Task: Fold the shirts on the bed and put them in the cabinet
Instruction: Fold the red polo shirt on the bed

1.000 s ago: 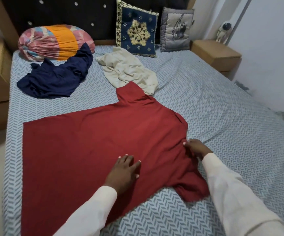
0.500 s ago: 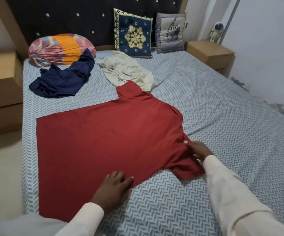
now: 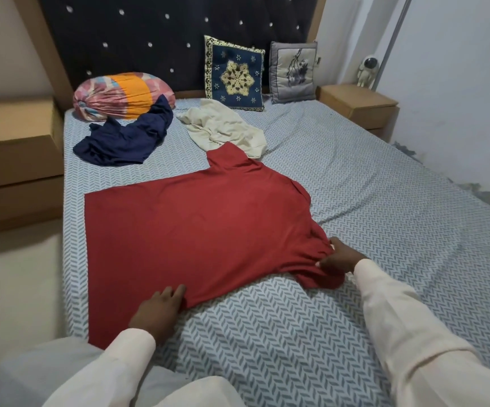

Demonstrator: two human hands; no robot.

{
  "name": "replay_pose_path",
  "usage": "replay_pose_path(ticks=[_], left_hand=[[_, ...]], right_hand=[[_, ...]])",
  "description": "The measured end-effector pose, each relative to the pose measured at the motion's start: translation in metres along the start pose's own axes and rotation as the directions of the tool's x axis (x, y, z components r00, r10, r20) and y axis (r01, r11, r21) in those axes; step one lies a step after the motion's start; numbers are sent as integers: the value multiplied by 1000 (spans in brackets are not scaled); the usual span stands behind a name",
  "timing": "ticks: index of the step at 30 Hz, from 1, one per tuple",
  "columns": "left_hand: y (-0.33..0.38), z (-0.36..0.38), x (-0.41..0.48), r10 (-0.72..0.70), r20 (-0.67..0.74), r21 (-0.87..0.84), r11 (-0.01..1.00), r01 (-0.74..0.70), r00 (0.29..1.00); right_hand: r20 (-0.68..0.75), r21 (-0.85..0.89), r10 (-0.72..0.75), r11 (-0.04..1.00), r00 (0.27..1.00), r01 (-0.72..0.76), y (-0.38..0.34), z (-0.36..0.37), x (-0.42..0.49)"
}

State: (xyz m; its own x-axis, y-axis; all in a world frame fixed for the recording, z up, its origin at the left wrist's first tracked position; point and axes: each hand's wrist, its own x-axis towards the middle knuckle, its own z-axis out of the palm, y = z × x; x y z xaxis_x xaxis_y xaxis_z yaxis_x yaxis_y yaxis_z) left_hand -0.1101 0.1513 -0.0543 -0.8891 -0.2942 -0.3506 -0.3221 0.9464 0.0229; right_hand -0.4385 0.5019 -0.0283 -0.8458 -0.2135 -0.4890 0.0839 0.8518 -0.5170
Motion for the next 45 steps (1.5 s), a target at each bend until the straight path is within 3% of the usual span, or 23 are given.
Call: replay_pose_path(ticks=[3, 7, 9, 10, 11, 13, 15, 17, 20, 24, 27, 29, 31, 34, 40, 45], left_hand=[[-10, 4, -9, -59, 33, 48, 997, 57, 998], [-26, 10, -16, -129, 81, 85, 989, 122, 988], [-33, 11, -18, -131, 84, 106, 987, 122, 988], [-36, 11, -18, -129, 78, 113, 986, 120, 989], [-40, 12, -18, -132, 72, 119, 985, 123, 989], [-46, 12, -20, -147, 53, 127, 982, 140, 988], [-52, 15, -22, -150, 21, 129, 981, 146, 988], [-58, 17, -25, -143, 13, 122, 983, 140, 990], [-64, 21, -29, -150, 18, 98, 984, 148, 989], [-66, 23, -33, -143, 42, 83, 987, 139, 989], [-65, 21, -34, -135, 62, 55, 990, 131, 989], [-66, 18, -38, -138, 62, 36, 990, 136, 989], [-69, 16, -42, -151, 34, 8, 988, 151, 988], [-73, 12, -48, -186, -28, -13, 983, 186, 982], [-75, 11, -53, -217, -83, -54, 976, 213, 973], [-85, 7, -55, -255, -152, -247, 945, 213, 955]], right_hand=[[-235, 39, 84, 996, 968, -76, 10, -3, 2], [-312, -203, 203, 940, 928, -274, 19, 14, -10], [-449, -253, 122, 933, 885, -256, 12, 26, -19], [-501, -270, 20, 946, 865, -178, 5, 32, -22], [-494, -262, -89, 964, 865, -50, -2, 39, -26], [-293, -234, -282, 948, 913, 218, -14, 55, -34], [-53, -318, -340, 897, 939, 307, -12, 69, -35], [38, -430, -356, 838, 934, 337, -9, 73, -38], [-113, -507, -257, 846, 960, 166, -3, 68, -42], [-131, -627, -77, 779, 988, -23, -9, 63, -45], [-143, -622, -283, 771, 948, 136, -29, 73, -49], [-48, -586, -456, 734, 889, 345, -44, 89, -50], [55, -578, -532, 673, 845, 462, -54, 107, -48], [84, -616, -556, 623, 827, 482, -56, 122, -41], [-31, -633, -670, 587, 742, 505, -50, 122, -37], [-96, -544, -670, 655, 736, 525, -54, 121, -35]])
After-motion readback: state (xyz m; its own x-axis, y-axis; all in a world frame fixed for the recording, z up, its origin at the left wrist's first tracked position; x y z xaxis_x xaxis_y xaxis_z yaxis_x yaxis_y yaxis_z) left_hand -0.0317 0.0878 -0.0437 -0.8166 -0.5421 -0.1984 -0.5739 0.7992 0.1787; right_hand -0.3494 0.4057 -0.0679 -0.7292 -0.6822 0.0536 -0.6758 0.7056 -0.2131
